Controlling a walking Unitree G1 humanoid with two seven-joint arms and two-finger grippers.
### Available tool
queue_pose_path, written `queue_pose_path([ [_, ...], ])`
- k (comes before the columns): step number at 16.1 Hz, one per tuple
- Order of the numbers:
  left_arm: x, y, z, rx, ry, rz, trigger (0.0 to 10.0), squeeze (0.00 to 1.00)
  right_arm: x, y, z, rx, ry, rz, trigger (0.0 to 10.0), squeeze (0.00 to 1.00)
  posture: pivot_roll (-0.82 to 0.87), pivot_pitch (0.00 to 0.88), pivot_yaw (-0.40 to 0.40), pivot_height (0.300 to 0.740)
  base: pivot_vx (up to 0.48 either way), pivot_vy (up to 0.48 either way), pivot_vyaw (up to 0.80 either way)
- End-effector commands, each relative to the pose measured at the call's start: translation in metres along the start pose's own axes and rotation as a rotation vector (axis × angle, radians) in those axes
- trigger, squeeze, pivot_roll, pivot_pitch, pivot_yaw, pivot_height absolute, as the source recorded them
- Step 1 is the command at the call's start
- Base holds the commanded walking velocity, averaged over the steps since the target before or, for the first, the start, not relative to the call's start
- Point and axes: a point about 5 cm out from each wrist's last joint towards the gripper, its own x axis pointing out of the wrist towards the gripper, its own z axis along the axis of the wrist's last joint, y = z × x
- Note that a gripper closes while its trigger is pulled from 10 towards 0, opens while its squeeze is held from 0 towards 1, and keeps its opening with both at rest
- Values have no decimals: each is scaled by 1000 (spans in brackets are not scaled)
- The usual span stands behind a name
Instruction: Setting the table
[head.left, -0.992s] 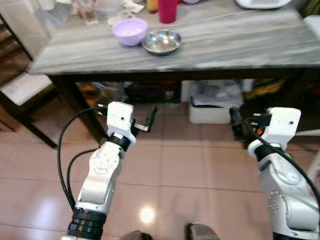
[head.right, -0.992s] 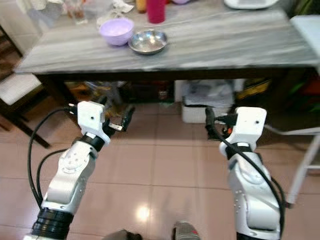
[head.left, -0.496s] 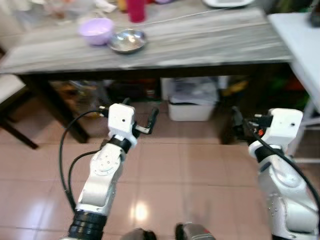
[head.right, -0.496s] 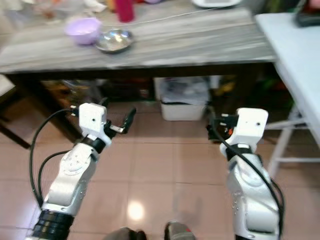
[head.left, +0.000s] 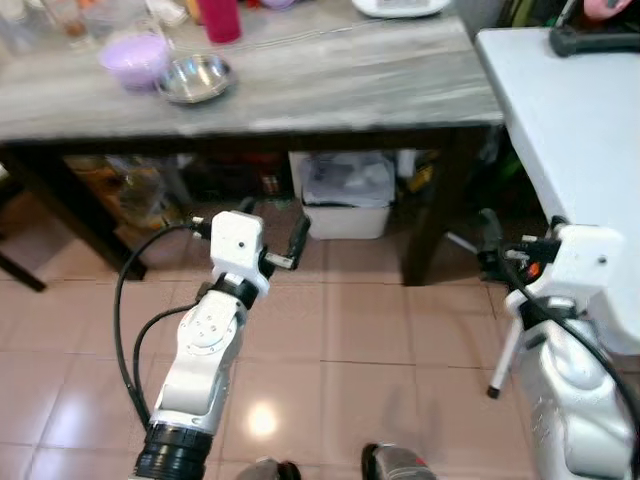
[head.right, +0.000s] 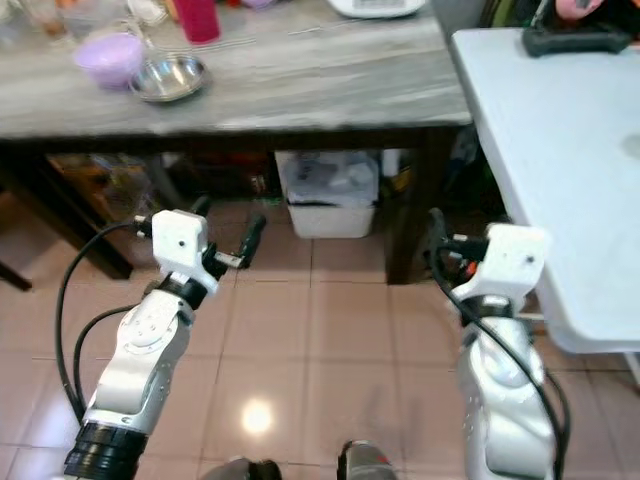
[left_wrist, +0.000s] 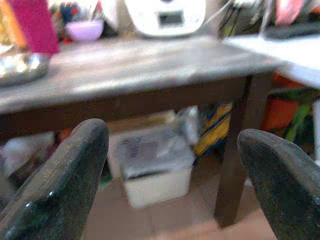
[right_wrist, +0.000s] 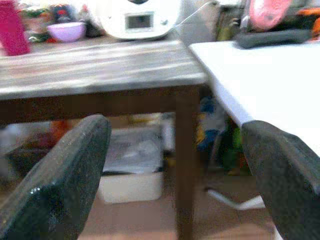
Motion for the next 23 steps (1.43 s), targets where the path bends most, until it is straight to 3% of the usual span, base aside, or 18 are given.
queue_pose_path([
  [1,-1,3,1,14,-6,16,10000,0,-1,-2,-3,8,8,-5,10000,0,-330,192,102,740,0,-334,0],
  [23,3,-2,0,18,-16,-11,10000,0,0,2,-6,-2,-13,16,10000,0,-329,197,110,740,0,-368,-39],
])
